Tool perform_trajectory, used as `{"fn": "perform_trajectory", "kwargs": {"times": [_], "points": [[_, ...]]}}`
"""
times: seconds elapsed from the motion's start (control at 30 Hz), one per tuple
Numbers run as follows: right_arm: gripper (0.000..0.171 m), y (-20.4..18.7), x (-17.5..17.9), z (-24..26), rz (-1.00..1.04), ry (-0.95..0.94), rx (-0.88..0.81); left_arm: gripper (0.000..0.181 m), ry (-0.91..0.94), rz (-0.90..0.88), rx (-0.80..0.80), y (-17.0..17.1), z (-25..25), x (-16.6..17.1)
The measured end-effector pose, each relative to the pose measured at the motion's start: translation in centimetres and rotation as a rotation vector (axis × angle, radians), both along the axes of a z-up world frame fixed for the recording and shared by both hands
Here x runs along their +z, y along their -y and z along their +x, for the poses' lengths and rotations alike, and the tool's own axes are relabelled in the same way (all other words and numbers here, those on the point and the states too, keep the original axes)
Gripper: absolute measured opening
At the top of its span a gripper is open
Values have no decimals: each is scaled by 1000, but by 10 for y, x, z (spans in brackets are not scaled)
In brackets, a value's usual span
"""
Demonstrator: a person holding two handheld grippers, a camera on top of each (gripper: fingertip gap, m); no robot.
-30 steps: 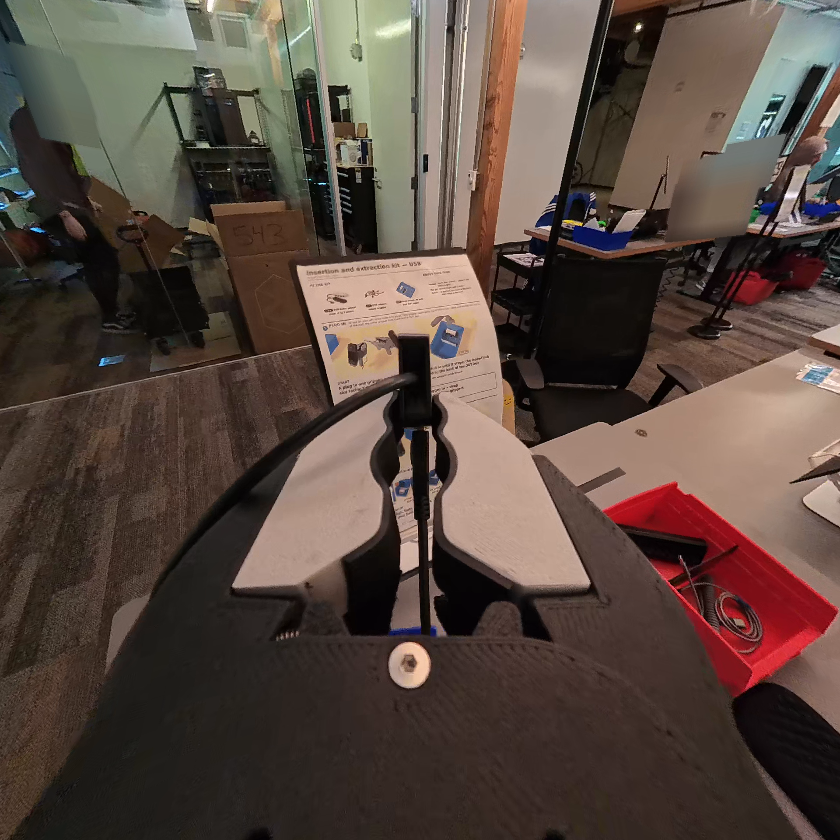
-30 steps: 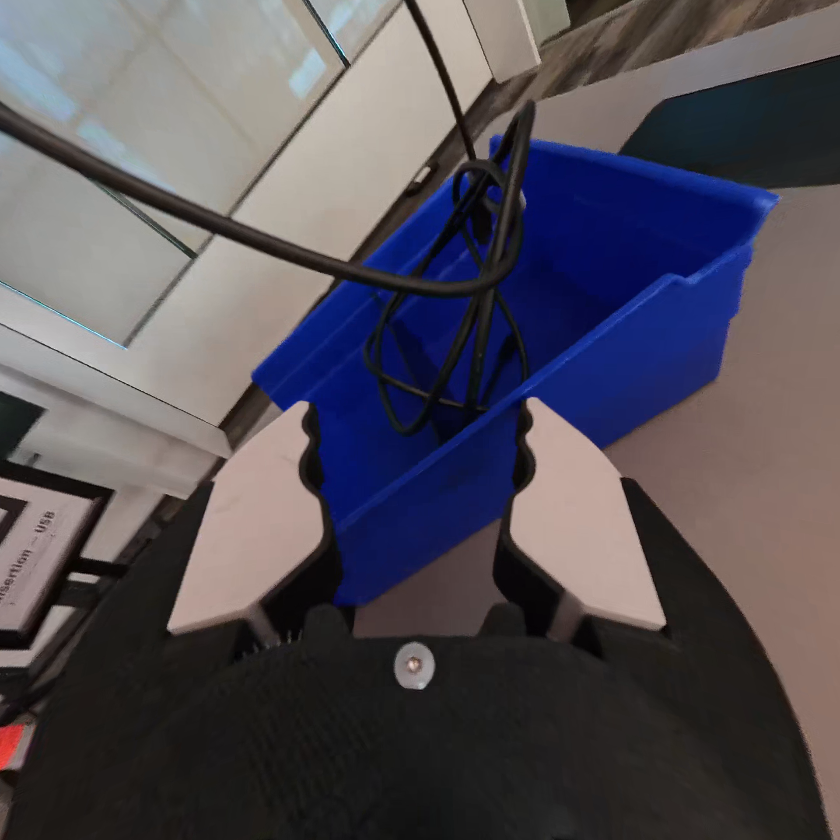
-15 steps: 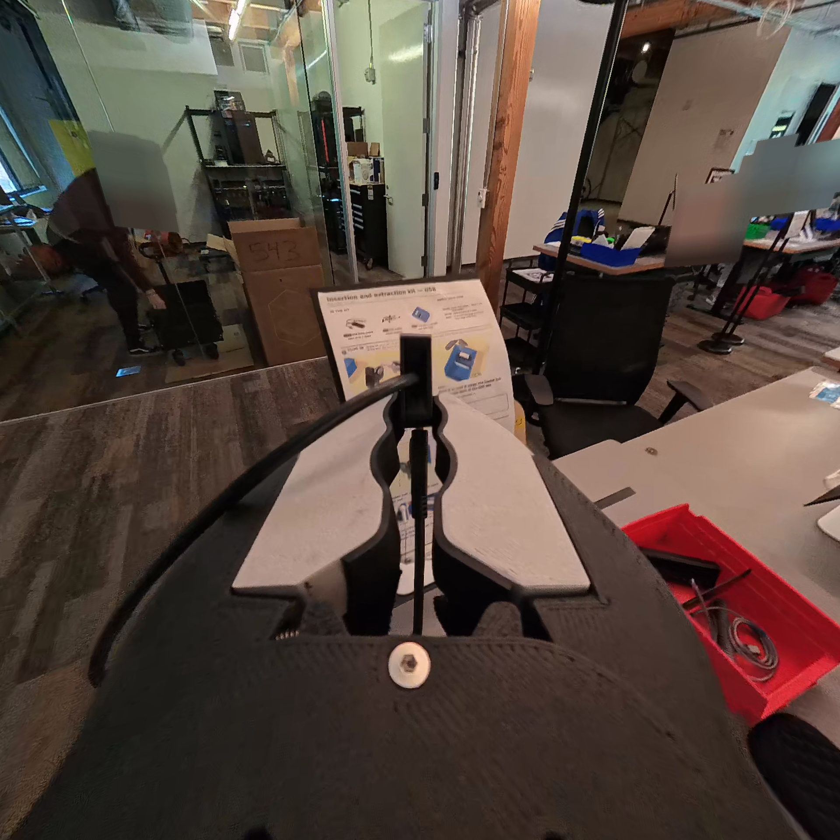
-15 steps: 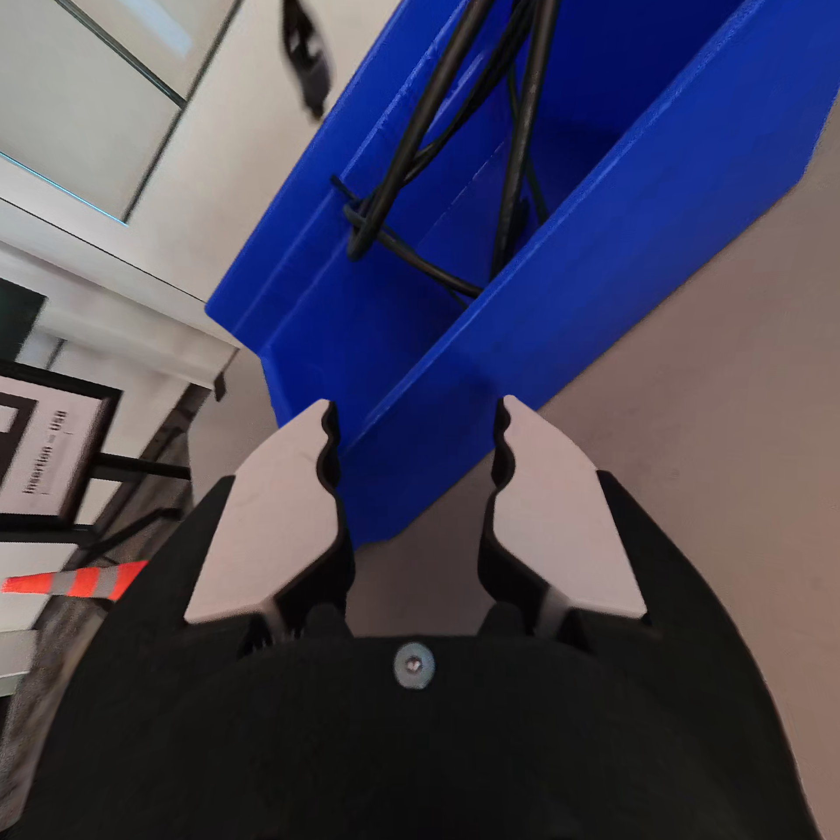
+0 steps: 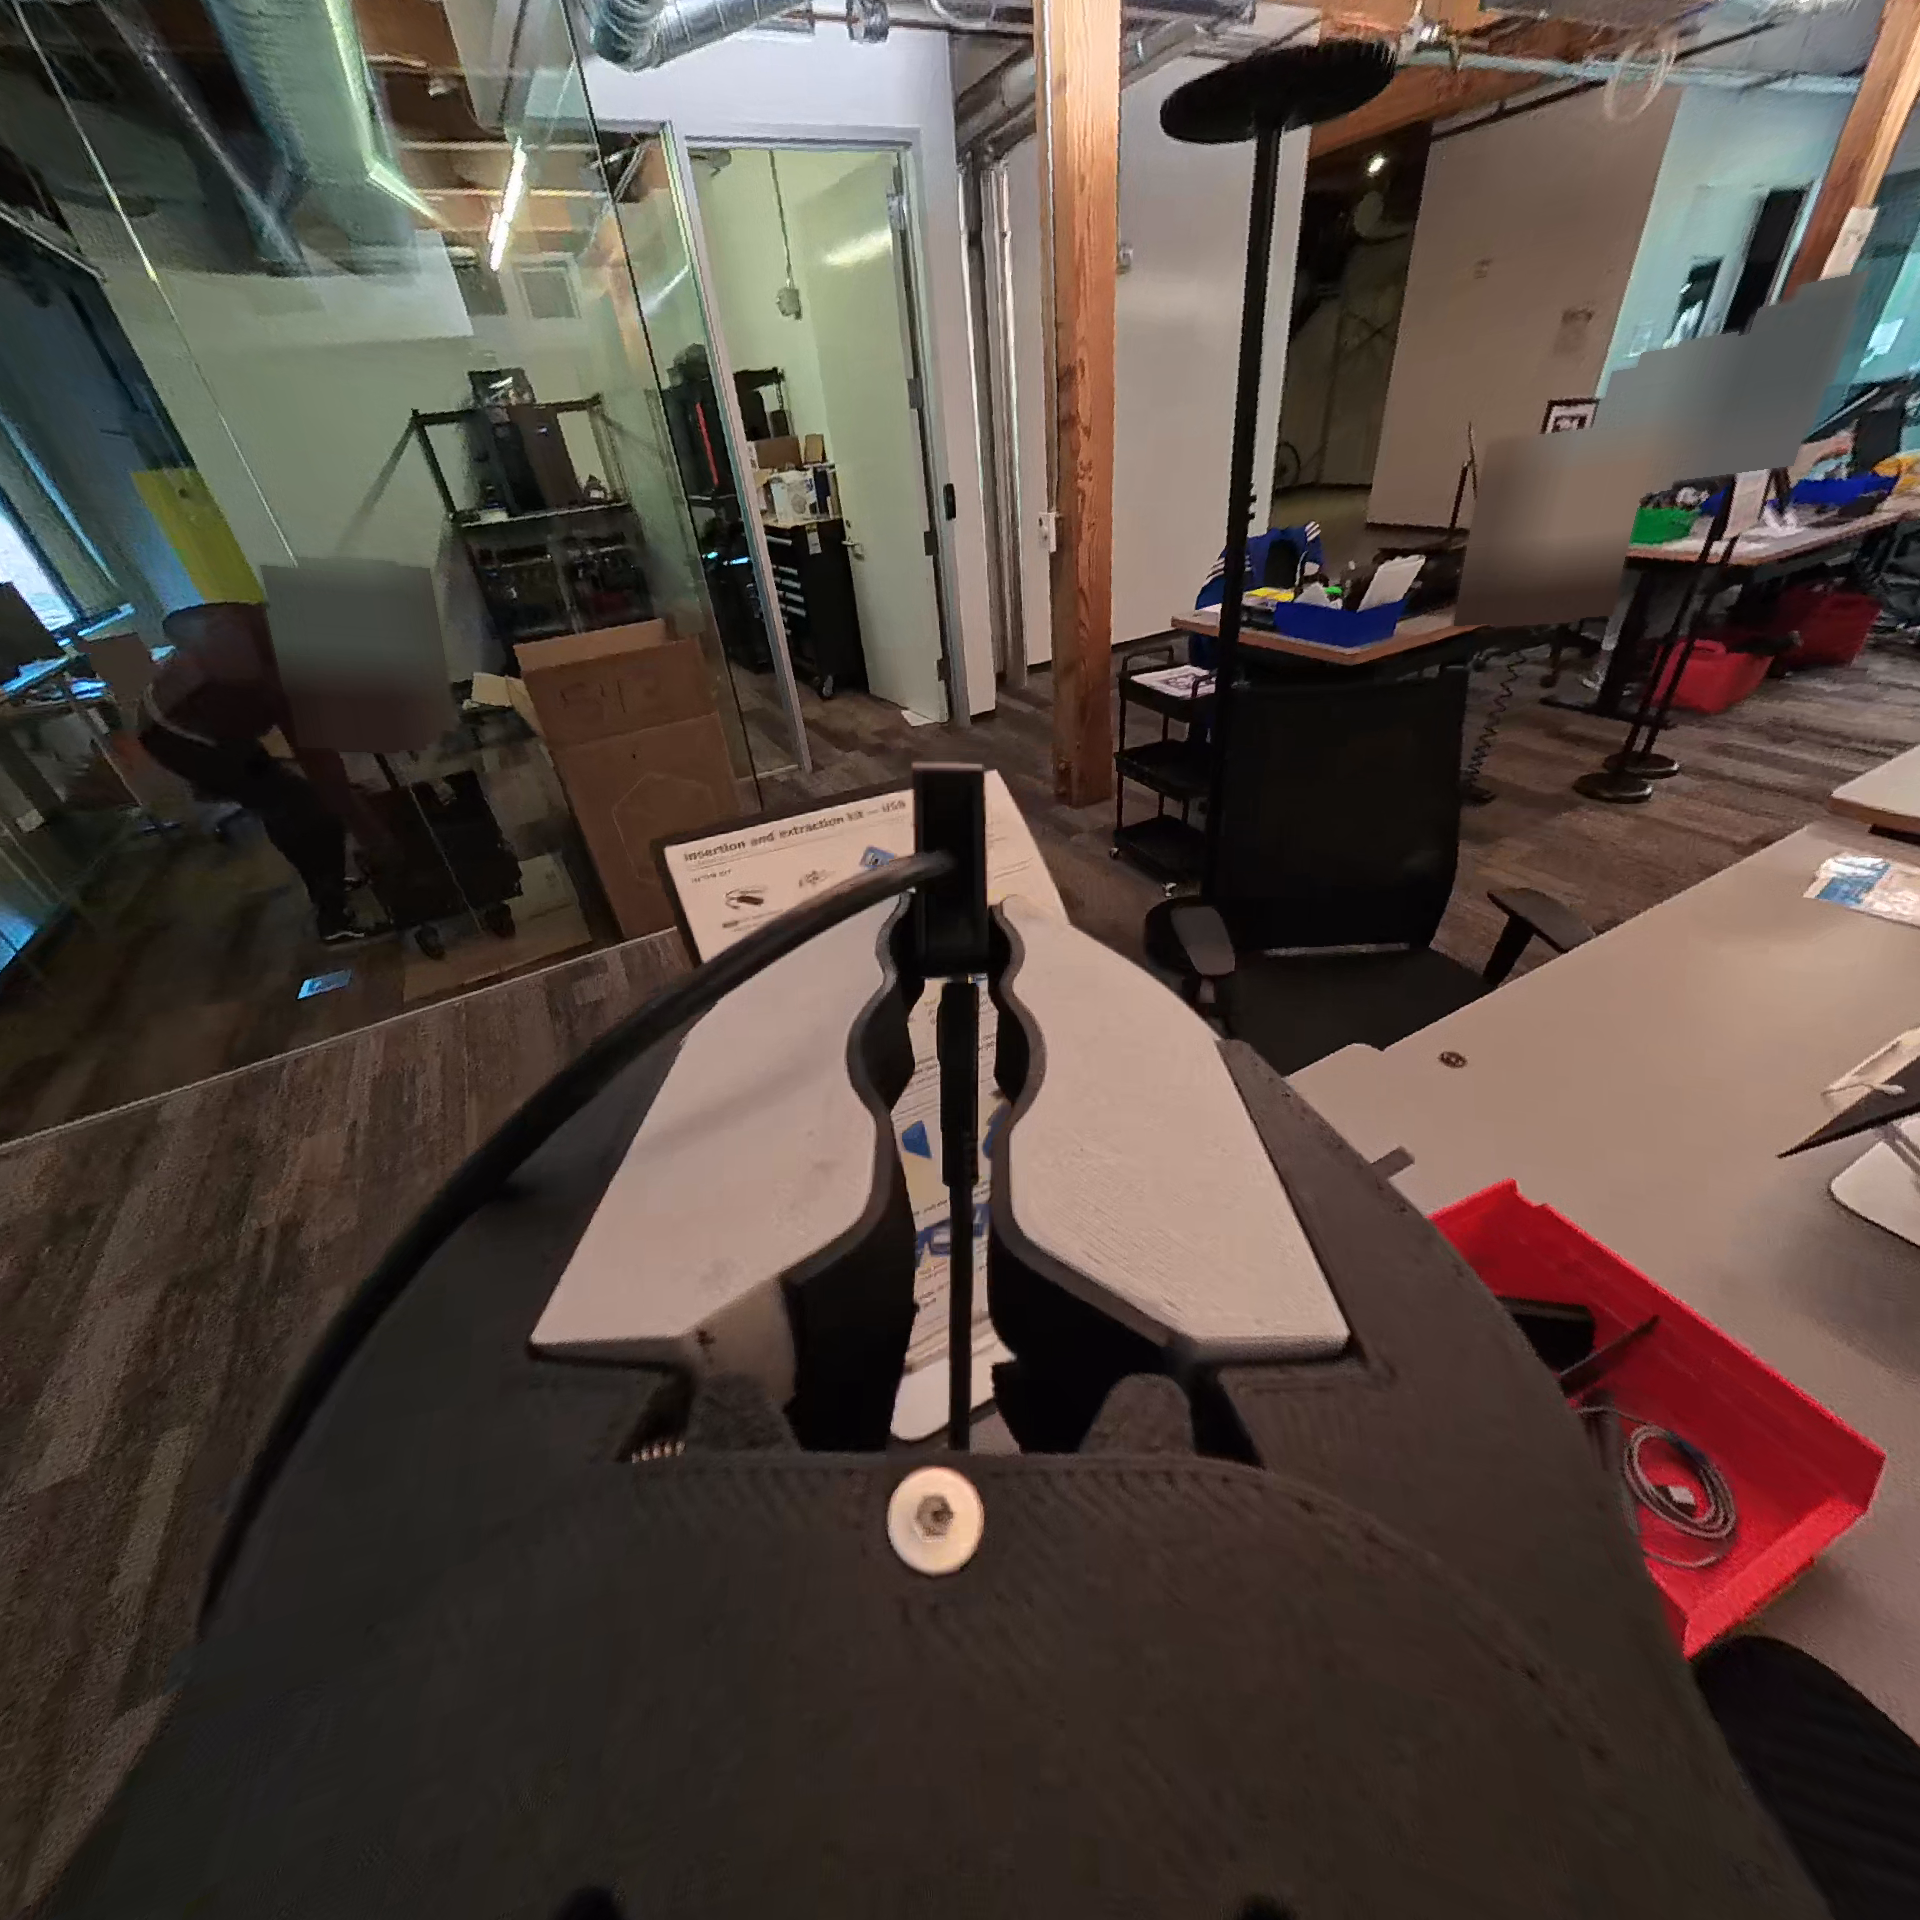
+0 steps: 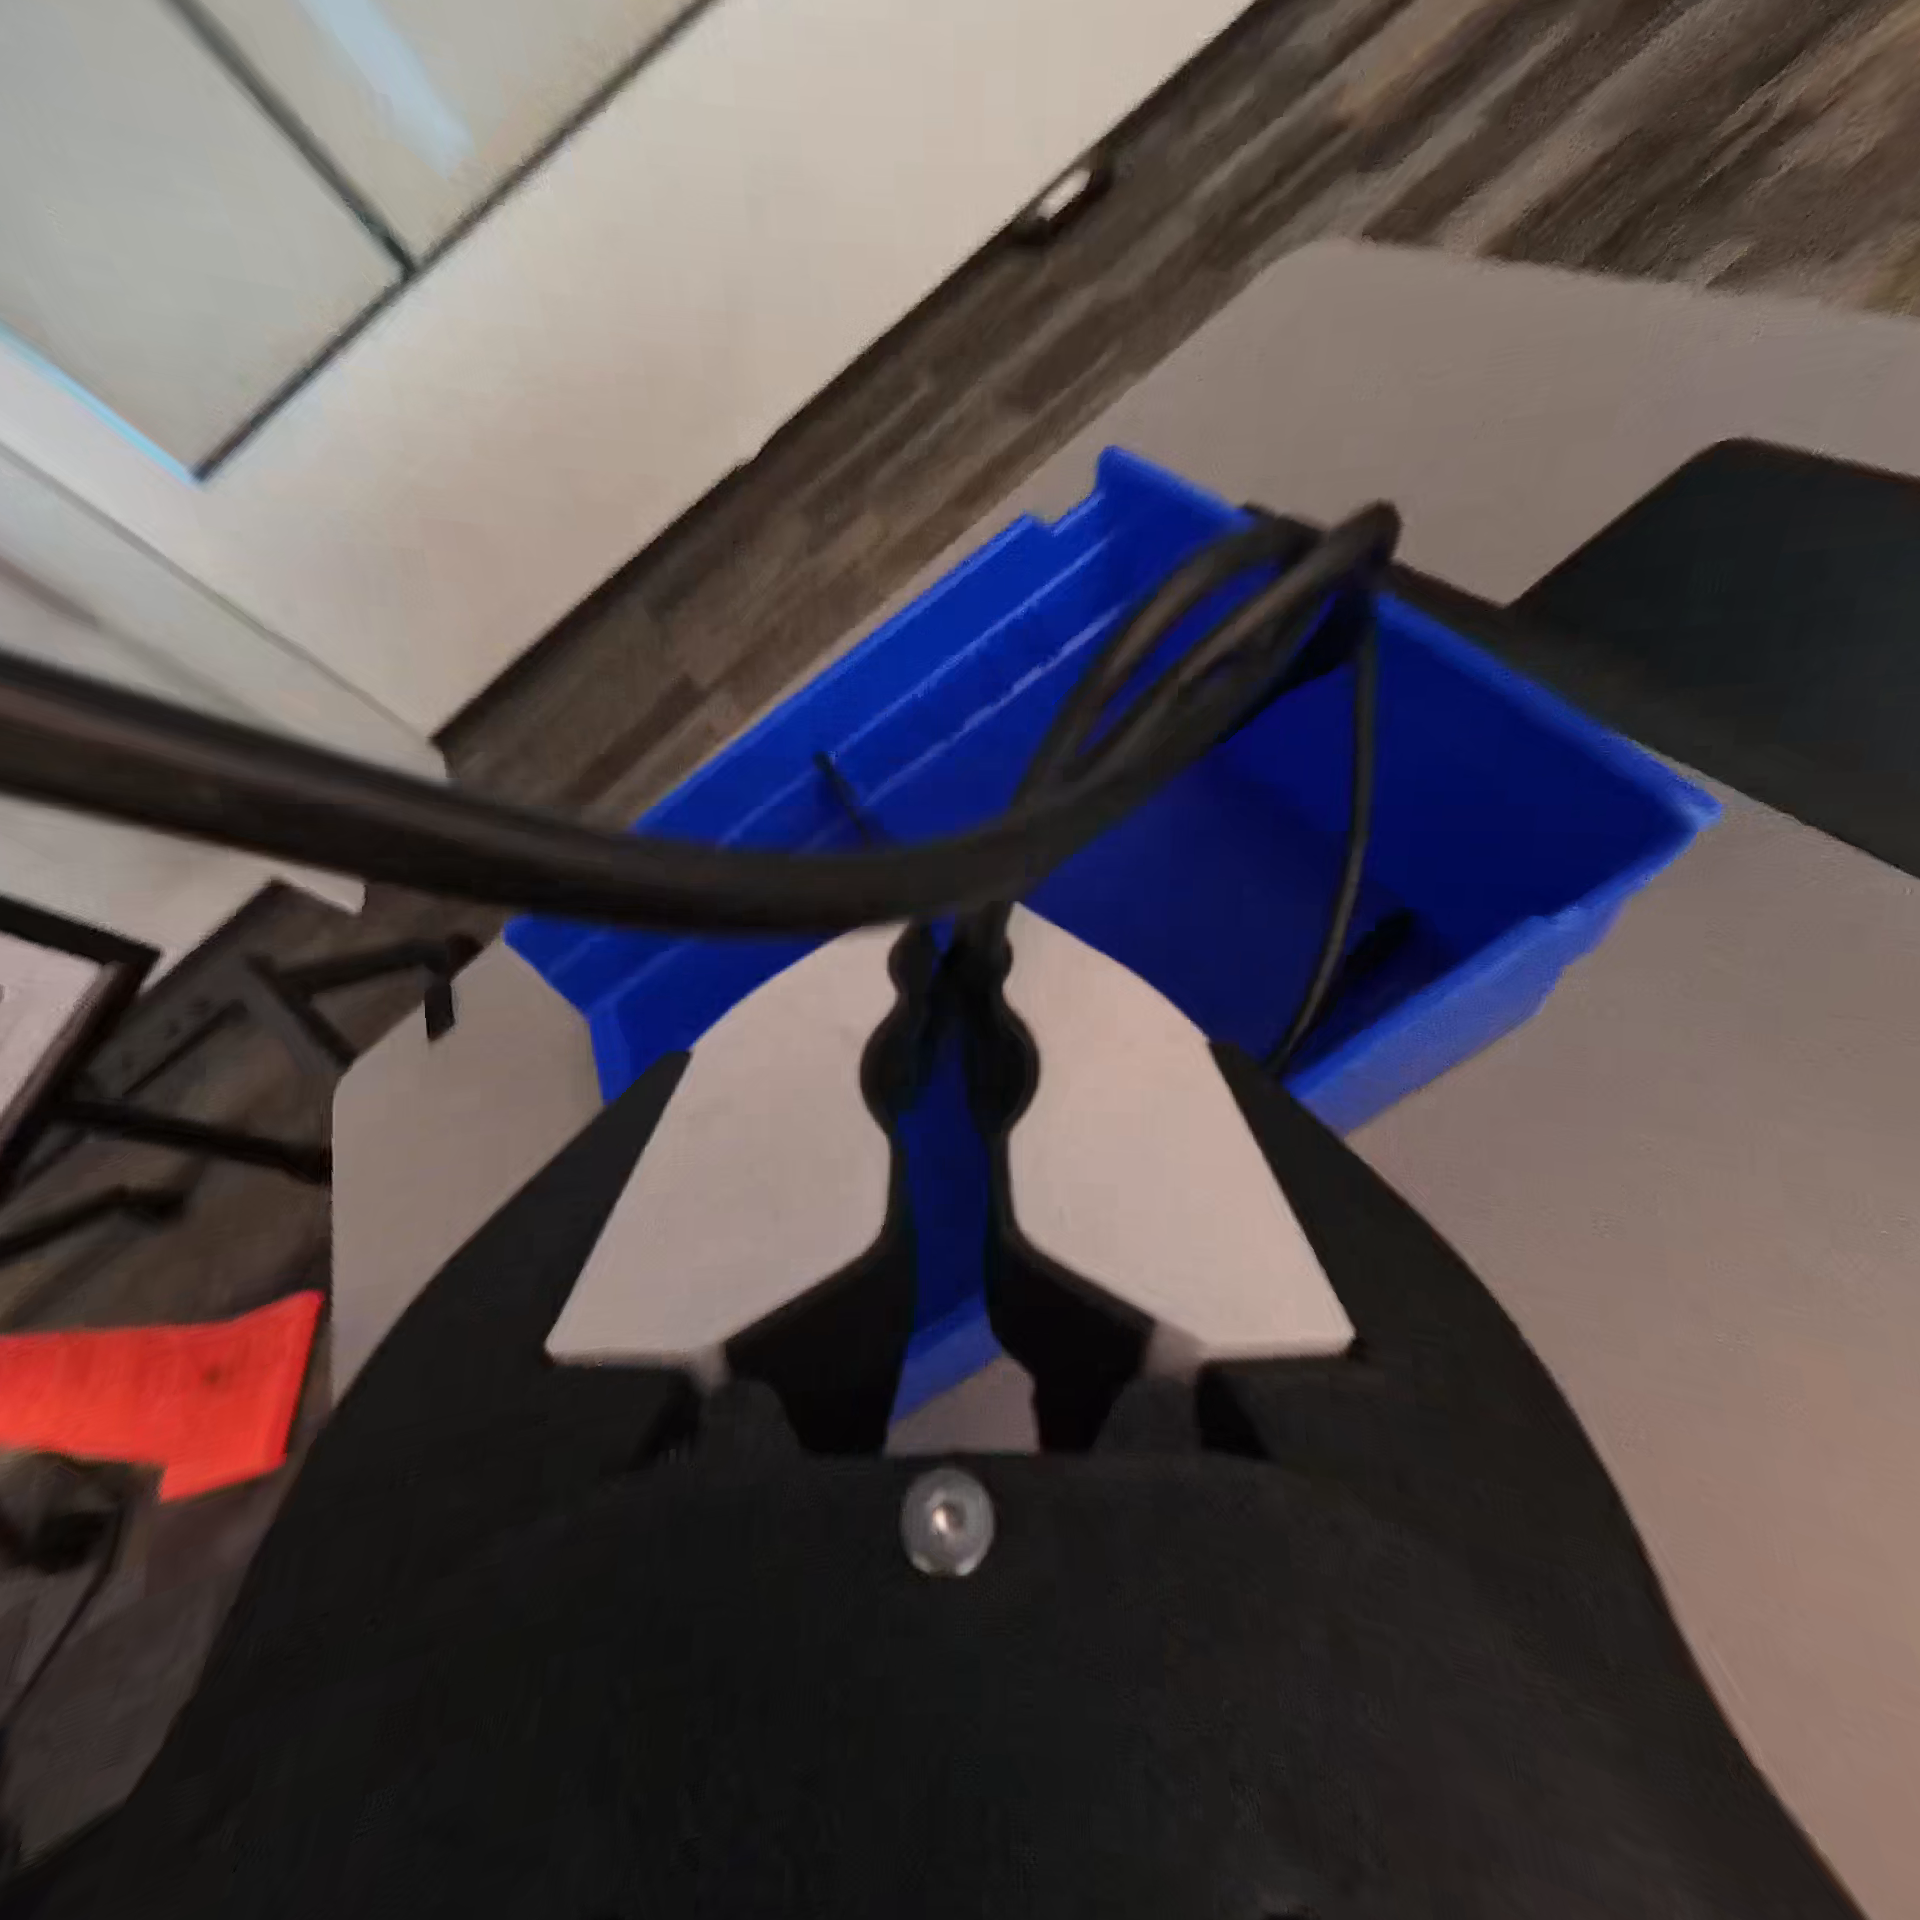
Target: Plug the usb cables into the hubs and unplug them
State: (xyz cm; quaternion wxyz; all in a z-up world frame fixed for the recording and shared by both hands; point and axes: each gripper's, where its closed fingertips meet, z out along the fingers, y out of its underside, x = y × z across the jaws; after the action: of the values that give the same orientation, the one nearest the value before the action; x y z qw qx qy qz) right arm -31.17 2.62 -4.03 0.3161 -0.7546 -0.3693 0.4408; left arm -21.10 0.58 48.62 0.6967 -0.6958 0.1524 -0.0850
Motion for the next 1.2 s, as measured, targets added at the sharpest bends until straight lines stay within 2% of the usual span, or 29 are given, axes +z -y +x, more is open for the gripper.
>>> {"fn": "perform_trajectory", "kwargs": {"times": [0.07, 0.17, 0.23, 0.3, 0.4, 0.47, 0.57, 0.63, 0.7, 0.8, 0.9, 1.0, 1.07, 1.17, 1.2], "points": [[6, -2, 14, 3, 62, -31, 4, 11, -23, -3, 21, 3, 0, 1], [5, 5, 76, 35, 141, -205, 52, 11, -28, 29, 15, 19, -3, 15], [4, 12, 109, 76, 181, -235, 100, 11, -1, 39, -51, 33, 3, 19], [6, 18, 117, 127, 202, -172, 148, 10, 20, 21, -152, 47, 18, 12], [5, 31, 82, 204, 33, -10, 283, 10, 77, -28, -371, 68, 57, -15], [4, 23, 58, 245, -82, -5, 260, 10, 81, -43, -455, 74, 78, -37], [4, 26, -18, 291, -307, 196, 223, 10, 100, -54, -532, 68, 103, -73], [14, 34, -58, 302, -392, 285, 239, 10, 131, -67, -559, 55, 117, -103], [24, 45, -69, 301, -472, 232, 284, 11, 208, -92, -598, 39, 128, -135], [38, 28, -65, 314, -417, 170, 190, 11, 355, -136, -677, 23, 142, -177], [47, 13, -39, 348, -285, 155, 180, 11, 518, -170, -745, 15, 152, -212], [47, -15, 3, 391, -71, 171, -8, 11, 620, -216, -780, 5, 162, -247], [49, -12, 45, 406, 94, 120, -66, 11, 640, -249, -767, -4, 170, -274], [54, 13, 94, 412, 324, 63, -39, 11, 678, -302, -778, -11, 185, -311], [62, 11, 108, 411, 444, 66, -65, 11, 701, -323, -789, -12, 193, -321]]}}
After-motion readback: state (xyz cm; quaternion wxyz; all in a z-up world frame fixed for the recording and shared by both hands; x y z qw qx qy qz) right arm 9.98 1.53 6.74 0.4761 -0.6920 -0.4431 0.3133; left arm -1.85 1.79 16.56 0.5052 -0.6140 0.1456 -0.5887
